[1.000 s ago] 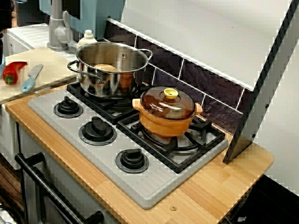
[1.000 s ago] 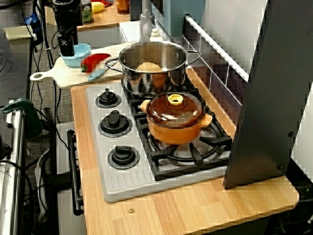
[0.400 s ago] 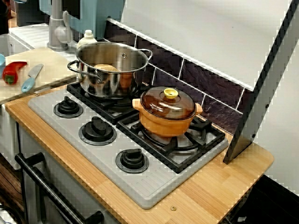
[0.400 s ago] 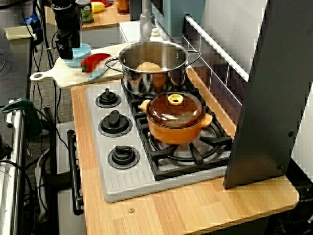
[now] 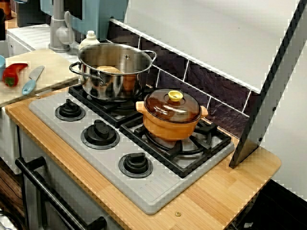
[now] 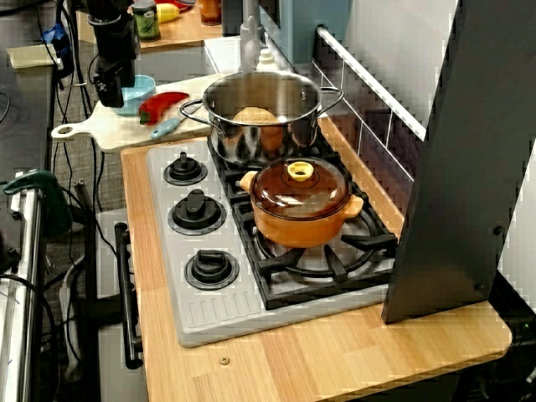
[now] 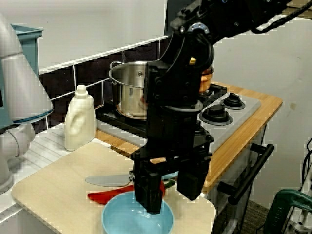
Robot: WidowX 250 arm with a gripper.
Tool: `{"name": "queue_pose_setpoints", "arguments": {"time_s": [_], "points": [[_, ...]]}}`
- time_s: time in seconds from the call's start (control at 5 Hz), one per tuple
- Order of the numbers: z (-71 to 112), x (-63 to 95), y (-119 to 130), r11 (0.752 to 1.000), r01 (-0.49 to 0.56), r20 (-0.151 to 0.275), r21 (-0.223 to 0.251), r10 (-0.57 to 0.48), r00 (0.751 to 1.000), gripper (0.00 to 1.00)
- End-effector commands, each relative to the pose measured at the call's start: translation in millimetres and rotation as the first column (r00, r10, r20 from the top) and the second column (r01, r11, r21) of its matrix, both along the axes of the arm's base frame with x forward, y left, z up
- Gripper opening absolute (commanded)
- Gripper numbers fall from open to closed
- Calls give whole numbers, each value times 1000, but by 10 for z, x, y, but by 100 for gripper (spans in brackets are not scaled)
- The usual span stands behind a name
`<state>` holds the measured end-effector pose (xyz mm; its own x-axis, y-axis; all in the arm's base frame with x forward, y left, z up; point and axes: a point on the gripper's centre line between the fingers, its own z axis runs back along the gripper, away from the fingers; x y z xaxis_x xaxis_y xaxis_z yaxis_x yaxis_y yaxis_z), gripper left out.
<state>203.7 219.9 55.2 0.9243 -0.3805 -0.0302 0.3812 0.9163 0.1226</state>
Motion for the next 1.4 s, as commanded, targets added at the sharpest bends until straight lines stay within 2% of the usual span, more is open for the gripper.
{"name": "queue_pose_setpoints", "arguments": {"time_s": [0.0,0.6,0.8,1.2], "points": [[8,-28,176,999,-21,16,32,21,1000,100],[-104,74,324,995,-90,29,38,89,996,100],[-95,161,378,994,-104,9,42,103,995,100],[90,352,559,990,-134,-24,43,135,991,100]]}}
